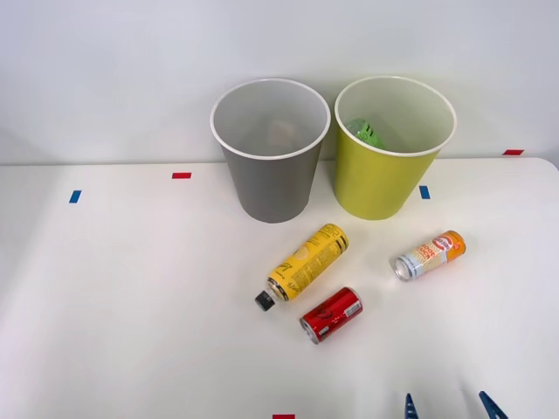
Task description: Put cans in the gray bin, plastic bottles in the light green bin
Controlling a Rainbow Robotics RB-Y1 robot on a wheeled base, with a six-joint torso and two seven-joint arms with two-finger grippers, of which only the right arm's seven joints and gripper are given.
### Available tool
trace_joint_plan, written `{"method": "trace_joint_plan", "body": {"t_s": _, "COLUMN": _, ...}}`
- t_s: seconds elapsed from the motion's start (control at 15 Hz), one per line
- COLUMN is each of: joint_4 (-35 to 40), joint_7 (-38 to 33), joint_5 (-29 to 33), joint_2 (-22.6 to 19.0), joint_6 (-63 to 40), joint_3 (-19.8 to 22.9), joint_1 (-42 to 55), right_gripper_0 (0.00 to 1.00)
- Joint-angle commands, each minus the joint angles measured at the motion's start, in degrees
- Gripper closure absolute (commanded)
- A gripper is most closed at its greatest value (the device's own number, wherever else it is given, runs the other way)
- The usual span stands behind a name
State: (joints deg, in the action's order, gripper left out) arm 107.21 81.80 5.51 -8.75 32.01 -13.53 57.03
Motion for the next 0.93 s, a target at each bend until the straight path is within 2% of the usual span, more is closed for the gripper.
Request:
{"method": "trace_joint_plan", "body": {"t_s": 0.07, "joint_4": 5.82, "joint_7": 0.12, "joint_5": -4.81, "joint_2": -0.22, "joint_6": -9.86, "joint_3": 2.01, "joint_1": -1.31, "right_gripper_0": 0.00}}
{"method": "trace_joint_plan", "body": {"t_s": 0.4, "joint_4": 24.89, "joint_7": -1.64, "joint_5": -15.88, "joint_2": -0.48, "joint_6": -39.92, "joint_3": 5.62, "joint_1": -2.45, "right_gripper_0": 0.00}}
{"method": "trace_joint_plan", "body": {"t_s": 0.67, "joint_4": 38.16, "joint_7": -10.69, "joint_5": -27.75, "joint_2": 0.48, "joint_6": -68.75, "joint_3": 12.47, "joint_1": -8.43, "right_gripper_0": 0.00}}
{"method": "trace_joint_plan", "body": {"t_s": 0.8, "joint_4": 40.80, "joint_7": -12.89, "joint_5": -29.24, "joint_2": 1.36, "joint_6": -80.97, "joint_3": 16.08, "joint_1": -14.40, "right_gripper_0": 0.00}}
{"method": "trace_joint_plan", "body": {"t_s": 0.93, "joint_4": 40.71, "joint_7": -20.63, "joint_5": -30.39, "joint_2": 1.36, "joint_6": -89.23, "joint_3": 19.24, "joint_1": -21.44, "right_gripper_0": 0.00}}
